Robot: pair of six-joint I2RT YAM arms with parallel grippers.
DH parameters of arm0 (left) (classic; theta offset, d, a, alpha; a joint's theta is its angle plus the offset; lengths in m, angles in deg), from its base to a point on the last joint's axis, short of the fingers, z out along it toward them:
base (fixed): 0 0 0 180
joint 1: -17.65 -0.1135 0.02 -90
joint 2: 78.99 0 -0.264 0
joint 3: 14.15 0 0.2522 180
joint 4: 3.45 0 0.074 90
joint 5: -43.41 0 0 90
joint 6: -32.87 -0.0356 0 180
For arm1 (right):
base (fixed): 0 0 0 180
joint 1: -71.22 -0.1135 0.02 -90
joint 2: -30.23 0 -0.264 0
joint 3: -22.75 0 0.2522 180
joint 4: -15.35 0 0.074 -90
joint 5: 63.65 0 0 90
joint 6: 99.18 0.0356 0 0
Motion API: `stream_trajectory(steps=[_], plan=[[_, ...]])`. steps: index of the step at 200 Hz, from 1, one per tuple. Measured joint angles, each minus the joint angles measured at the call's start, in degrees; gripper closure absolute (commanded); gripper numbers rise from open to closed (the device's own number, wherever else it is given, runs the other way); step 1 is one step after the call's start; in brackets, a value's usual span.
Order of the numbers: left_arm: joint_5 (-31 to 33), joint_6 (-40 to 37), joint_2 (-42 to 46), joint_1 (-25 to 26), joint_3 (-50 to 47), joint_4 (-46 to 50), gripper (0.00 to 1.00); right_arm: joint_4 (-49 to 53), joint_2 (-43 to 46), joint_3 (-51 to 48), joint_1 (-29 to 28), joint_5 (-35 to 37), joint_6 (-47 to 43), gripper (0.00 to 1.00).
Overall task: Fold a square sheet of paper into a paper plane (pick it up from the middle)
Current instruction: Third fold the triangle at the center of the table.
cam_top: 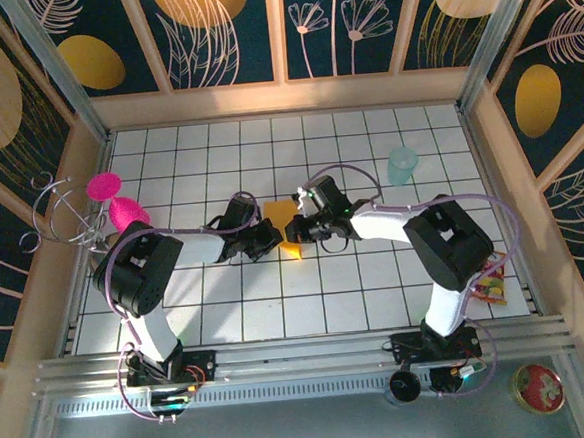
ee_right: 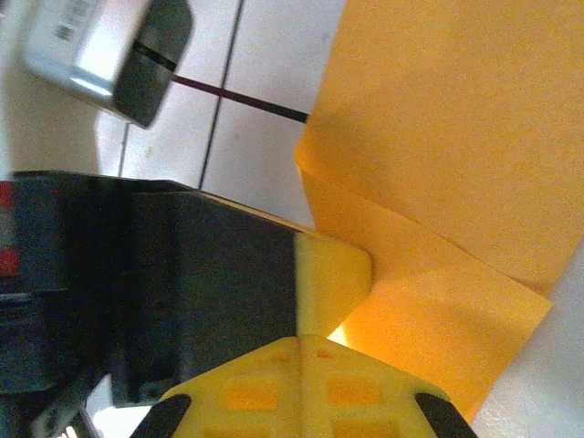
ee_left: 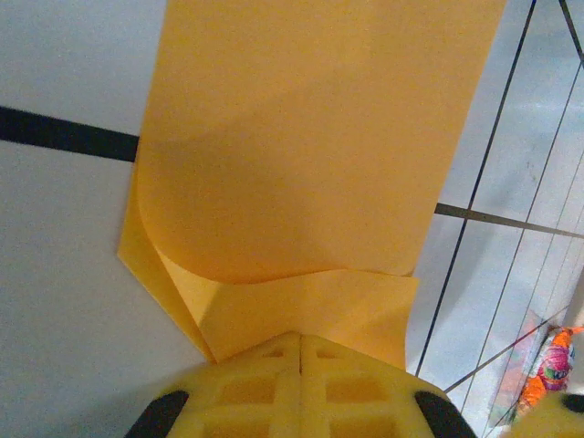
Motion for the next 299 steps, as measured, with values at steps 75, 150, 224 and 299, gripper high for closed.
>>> stream_trajectory(steps=[75,150,224,299], plan=[[0.0,0.0,0.0,0.0,0.0,0.0,0.98,0.7,-1.6,1.1,0.0,-1.1,-2.5,1.0],[0.0,0.0,0.0,0.0,0.0,0.0,0.98,0.7,0.7,-2.4,-1.2,-2.3,-6.2,1.0],[0.0,0.0,0.0,0.0,0.0,0.0,0.98,1.5,-0.4,-1.2,-1.7,-1.8,-6.7,1.0],[0.0,0.0,0.0,0.0,0.0,0.0,0.99,3.3,-2.4,-0.9,-1.7,0.8,-7.3,1.0]])
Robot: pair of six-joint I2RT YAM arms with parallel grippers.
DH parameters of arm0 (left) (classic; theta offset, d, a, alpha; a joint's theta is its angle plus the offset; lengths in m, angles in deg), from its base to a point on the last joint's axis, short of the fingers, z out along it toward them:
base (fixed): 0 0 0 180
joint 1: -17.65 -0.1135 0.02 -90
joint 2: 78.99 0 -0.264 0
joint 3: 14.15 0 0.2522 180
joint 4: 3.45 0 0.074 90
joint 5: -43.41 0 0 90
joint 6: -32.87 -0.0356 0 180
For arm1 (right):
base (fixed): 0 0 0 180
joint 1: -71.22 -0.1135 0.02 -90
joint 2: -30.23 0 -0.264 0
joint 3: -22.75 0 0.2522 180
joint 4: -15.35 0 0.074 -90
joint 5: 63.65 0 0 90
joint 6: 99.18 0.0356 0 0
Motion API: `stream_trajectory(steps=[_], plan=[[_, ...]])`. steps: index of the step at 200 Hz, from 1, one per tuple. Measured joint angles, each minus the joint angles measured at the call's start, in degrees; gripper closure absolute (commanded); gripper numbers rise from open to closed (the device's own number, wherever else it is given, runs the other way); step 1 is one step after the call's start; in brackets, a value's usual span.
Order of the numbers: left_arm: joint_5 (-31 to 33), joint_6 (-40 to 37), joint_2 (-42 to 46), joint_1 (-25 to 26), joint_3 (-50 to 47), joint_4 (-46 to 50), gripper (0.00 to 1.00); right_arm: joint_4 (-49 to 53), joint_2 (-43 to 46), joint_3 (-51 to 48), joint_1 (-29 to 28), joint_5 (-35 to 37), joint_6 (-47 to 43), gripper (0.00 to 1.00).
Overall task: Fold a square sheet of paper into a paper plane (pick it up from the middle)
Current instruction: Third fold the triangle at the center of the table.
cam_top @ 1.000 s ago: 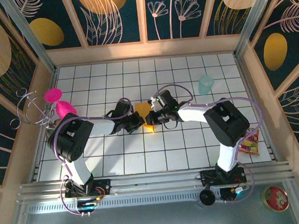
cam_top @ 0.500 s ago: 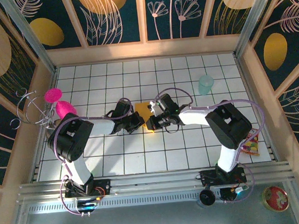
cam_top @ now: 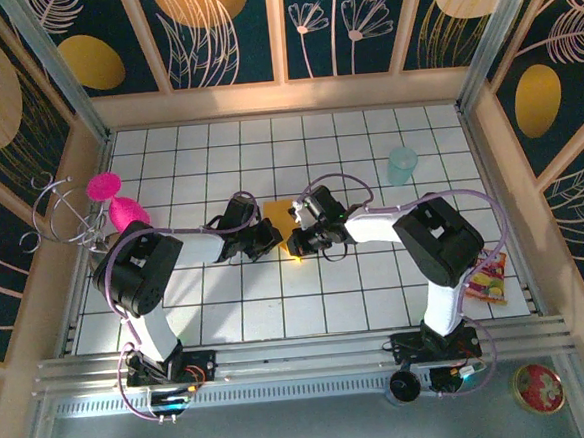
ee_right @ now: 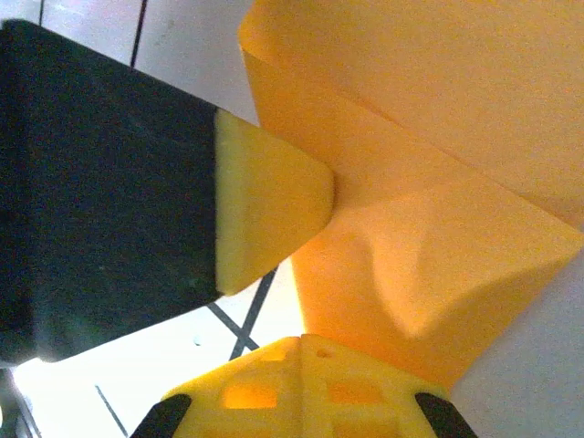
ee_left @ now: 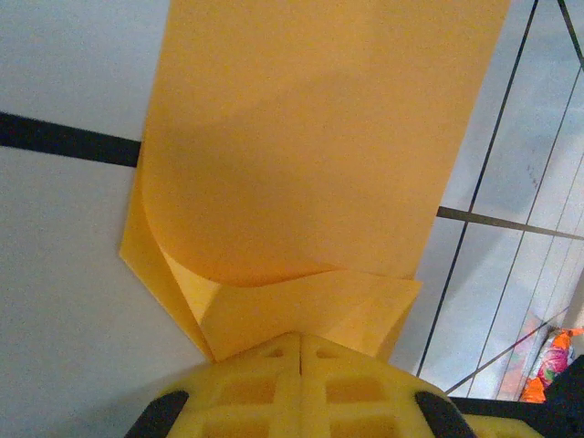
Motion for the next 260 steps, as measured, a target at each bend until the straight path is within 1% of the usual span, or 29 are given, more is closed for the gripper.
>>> stream_trajectory(steps=[79,151,190,260], plan=[[0.0,-0.2,0.0,0.0,0.0,0.0,0.99,1.5,-0.9,0.8,-0.2,2.3,-0.2,1.0],[-0.2,-2.0,0.5,-0.3,1.9,0.1,0.91,1.9,-1.0,1.0,-0.3,2.5,-0.2,1.0],[0.5,-3.7,0.6,-1.2,5.0,0.3,0.93,1.9,-1.0,1.0,-0.3,2.5,-0.2,1.0],[3.2,-5.4,-0.5,-2.0,4.7,2.0,0.94,1.9,-1.7,1.9,-0.3,2.4,-0.2,1.0]])
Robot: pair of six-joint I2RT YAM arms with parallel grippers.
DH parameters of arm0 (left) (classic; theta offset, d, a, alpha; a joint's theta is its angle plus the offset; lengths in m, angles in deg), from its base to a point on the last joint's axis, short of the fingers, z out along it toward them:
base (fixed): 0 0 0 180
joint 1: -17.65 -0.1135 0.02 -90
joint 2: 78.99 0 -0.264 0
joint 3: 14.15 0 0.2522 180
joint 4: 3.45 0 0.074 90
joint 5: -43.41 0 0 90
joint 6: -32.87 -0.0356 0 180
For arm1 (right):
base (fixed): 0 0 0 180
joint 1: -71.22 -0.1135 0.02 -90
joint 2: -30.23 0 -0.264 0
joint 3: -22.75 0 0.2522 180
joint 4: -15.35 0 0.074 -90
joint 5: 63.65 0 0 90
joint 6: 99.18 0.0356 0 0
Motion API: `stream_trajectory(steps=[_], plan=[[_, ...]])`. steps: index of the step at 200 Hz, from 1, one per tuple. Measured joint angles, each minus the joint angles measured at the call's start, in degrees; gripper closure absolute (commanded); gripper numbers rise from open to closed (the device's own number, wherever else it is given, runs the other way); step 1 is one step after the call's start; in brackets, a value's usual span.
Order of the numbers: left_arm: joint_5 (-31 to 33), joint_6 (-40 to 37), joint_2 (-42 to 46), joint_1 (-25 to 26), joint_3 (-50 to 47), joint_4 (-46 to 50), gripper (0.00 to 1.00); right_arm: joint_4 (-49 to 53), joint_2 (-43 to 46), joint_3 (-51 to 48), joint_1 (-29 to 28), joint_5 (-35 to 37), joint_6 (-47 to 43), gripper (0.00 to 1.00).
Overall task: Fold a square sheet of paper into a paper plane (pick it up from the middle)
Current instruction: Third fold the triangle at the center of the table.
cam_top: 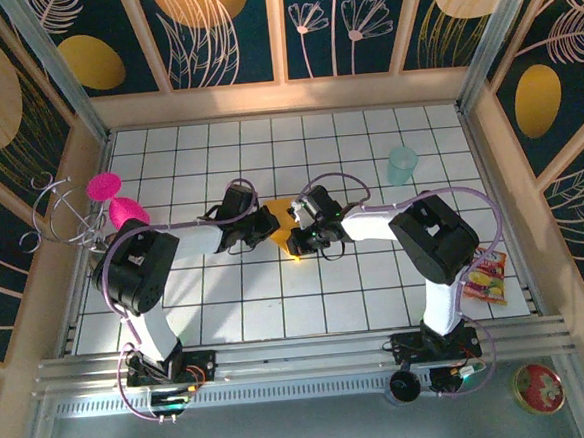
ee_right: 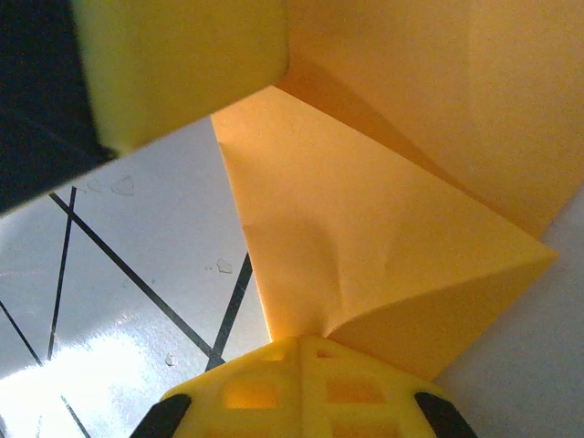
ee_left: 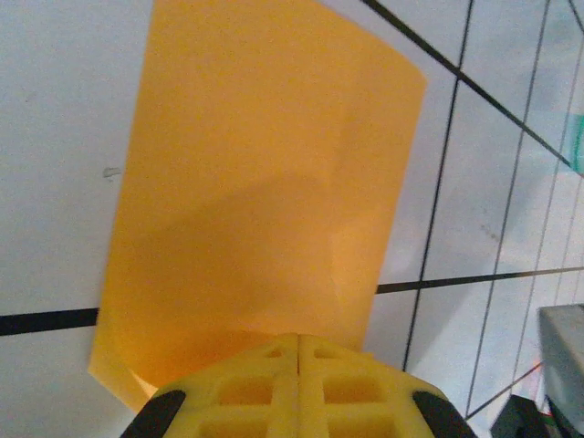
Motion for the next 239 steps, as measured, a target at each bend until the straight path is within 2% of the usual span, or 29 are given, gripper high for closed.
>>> stream_trajectory(steps=[85,118,153,239], plan=[[-0.3,-0.8,-1.9,-1.0,-0.5,0.1,0.98,0.2,0.0,0.1,0.4,0.1,0.1,1.0],[-0.4,-0.9,-2.0,-1.1,-0.6,-0.4,0.99,1.2,0.0,2.6,0.8,-0.2,1.4,0.96],[-0.3,-0.9,-2.0,-1.2,-0.8,-0.8,0.99,-0.5,-0.7,6.9,0.0,-0.4,3.7,0.97],[-0.5,-0.9,-2.1,-1.7,-0.9,-1.2,0.99,-1.2,-4.8,7.1,-0.5,-1.6,4.5,1.0]])
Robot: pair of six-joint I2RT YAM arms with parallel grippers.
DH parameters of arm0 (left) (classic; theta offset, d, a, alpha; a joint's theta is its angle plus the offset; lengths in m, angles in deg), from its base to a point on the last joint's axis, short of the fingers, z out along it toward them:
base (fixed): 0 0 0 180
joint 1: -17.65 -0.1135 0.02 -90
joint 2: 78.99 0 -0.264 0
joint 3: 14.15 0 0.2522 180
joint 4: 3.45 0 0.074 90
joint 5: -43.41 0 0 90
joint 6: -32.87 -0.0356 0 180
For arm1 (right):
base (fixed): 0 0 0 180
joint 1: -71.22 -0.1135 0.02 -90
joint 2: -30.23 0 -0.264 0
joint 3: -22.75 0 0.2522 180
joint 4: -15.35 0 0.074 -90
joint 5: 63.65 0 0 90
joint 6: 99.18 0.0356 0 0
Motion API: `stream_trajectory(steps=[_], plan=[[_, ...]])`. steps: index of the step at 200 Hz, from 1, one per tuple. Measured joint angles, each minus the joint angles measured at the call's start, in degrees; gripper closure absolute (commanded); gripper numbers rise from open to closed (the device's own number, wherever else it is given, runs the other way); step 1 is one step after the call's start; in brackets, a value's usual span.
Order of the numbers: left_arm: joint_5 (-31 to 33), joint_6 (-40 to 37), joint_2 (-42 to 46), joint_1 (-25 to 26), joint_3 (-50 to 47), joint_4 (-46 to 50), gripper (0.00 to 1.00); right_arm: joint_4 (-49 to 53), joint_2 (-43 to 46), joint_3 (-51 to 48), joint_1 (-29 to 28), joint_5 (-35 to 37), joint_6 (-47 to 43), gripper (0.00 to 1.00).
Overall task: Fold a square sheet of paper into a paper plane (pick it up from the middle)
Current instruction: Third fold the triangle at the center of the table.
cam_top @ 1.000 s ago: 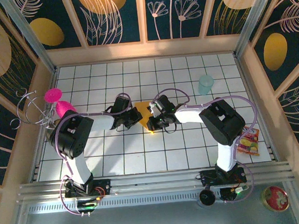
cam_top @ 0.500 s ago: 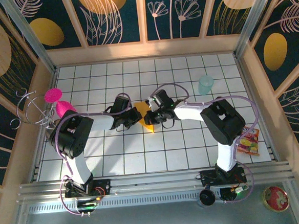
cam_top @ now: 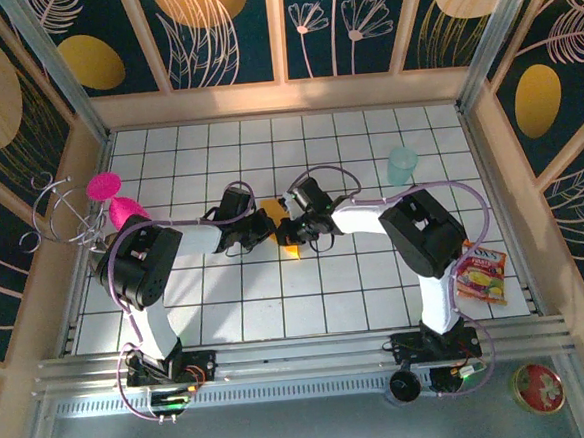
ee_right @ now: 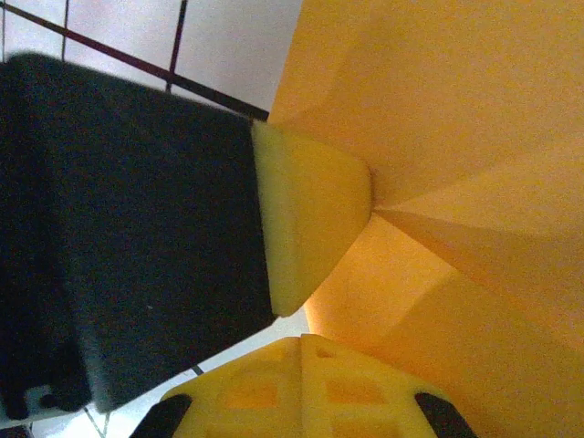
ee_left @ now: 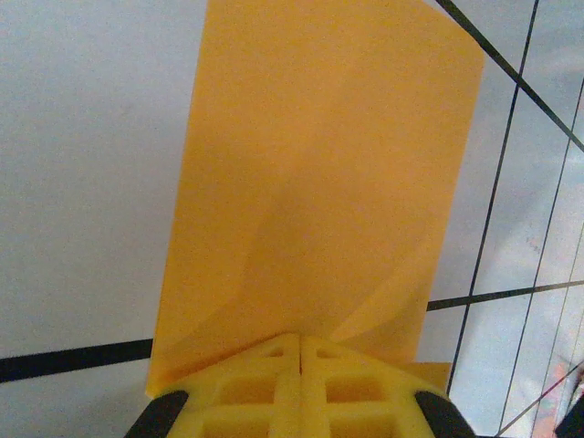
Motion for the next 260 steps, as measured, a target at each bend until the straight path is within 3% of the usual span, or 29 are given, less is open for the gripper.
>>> stream_trajectory(steps=[89,170,260], plan=[[0.0,0.0,0.0,0.0,0.0,0.0,1.0,-2.4,-0.3,-2.2,0.1,0.1,-3.5,1.0],[-0.4,-0.4,-0.2,0.0,0.0,-0.1,1.0,-3.0,7.3,-12.5,0.8,-2.0,-10.4,1.0],[-0.7,-0.9,-0.2,0.0,0.2,0.1,1.0,-1.4,17.3,-19.8,3.5,-0.5,-7.1,1.0]])
